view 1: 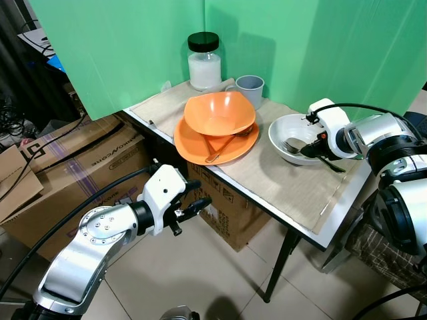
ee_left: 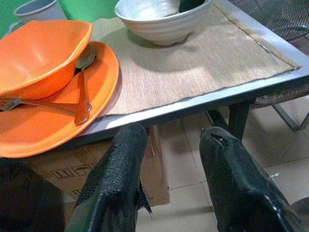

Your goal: Setting the table

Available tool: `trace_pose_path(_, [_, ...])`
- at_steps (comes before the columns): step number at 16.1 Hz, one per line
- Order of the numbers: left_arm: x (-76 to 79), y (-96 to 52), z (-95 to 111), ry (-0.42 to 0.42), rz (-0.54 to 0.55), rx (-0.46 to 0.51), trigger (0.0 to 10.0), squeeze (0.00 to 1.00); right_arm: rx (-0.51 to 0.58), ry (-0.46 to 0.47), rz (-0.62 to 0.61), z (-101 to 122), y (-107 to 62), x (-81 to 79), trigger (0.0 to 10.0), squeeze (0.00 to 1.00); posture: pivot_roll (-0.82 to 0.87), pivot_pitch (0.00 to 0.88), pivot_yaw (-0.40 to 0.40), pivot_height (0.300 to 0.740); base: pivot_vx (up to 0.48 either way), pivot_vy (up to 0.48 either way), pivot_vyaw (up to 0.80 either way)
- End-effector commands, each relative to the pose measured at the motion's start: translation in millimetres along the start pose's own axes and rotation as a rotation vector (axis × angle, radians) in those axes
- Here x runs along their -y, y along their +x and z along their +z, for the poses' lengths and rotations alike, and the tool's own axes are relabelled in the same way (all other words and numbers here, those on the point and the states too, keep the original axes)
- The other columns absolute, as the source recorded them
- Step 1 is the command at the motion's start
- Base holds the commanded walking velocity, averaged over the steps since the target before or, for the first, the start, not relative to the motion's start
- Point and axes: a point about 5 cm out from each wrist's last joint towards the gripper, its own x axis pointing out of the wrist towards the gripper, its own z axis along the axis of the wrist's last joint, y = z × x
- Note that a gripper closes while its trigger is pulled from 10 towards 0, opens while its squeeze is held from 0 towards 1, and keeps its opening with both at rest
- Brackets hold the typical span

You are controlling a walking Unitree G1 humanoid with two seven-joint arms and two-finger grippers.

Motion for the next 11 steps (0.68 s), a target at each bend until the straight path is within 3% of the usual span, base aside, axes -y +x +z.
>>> trace_pose_path(1, [-1.0,-0.2,-1.4,0.010,-0.006,-0.017,10.0,0.00,-0.019,-0.009,0.011,-3.8,2.0,-1.1,0.0,0.00,0.05,0.000,0.052,0.740,0.000,0.000,0.00])
trace_pose_path(11, [-1.4,-1.7,-2.7,0.016,-0.009,-0.021,10.0,0.00,0.015,-0.013,0.060,1.0,1.4,-4.2,0.0,0.00,0.05,0.000,0.054,0.740,0.000,0.000,0.00])
